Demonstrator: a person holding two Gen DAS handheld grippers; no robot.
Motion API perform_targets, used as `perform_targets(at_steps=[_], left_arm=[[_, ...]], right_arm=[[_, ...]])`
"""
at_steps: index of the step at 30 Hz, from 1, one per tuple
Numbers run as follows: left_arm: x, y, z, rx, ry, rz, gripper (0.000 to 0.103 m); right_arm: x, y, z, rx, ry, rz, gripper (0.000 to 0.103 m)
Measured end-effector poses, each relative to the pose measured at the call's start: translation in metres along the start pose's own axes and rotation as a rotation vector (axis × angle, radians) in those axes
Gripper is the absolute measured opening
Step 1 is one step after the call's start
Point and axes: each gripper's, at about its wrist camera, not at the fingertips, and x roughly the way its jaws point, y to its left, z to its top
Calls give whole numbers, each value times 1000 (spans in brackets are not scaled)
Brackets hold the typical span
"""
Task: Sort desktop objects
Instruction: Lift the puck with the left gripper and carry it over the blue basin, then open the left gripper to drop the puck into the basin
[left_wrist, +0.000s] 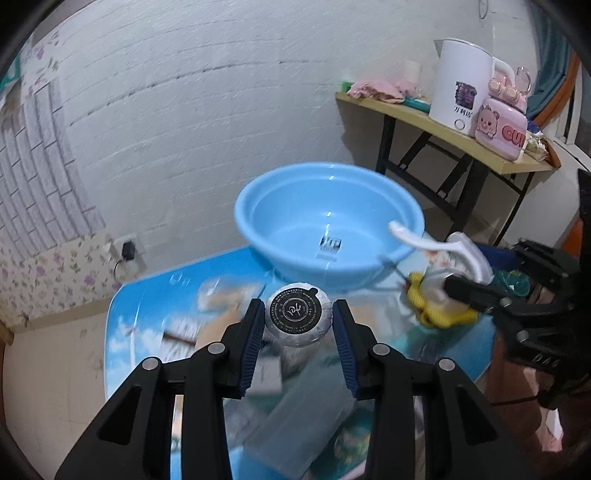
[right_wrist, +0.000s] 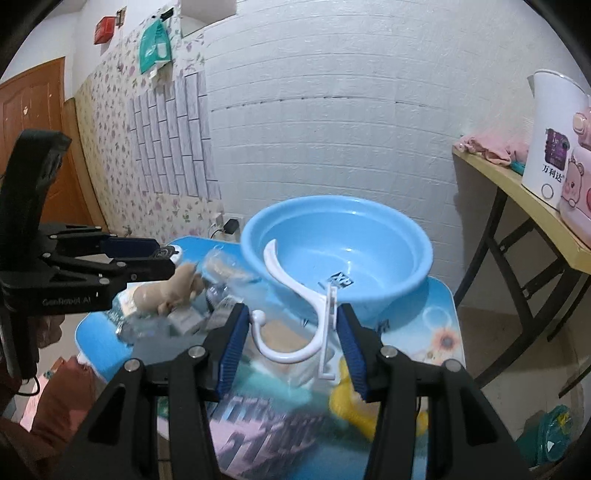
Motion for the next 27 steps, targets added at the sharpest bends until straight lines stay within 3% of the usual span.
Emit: perform_targets(at_steps=[12,18,27], left_arm=[[55,-19,48,49,28,-44,37],[80,-24,54,71,65,-27,45],[75,-24,46,69,72,-20,50]], right_arm=[[50,-36,21,26,40,-27,48],[71,-45,23,47,87,-38,48],[80,-44,20,72,114,-51,49]])
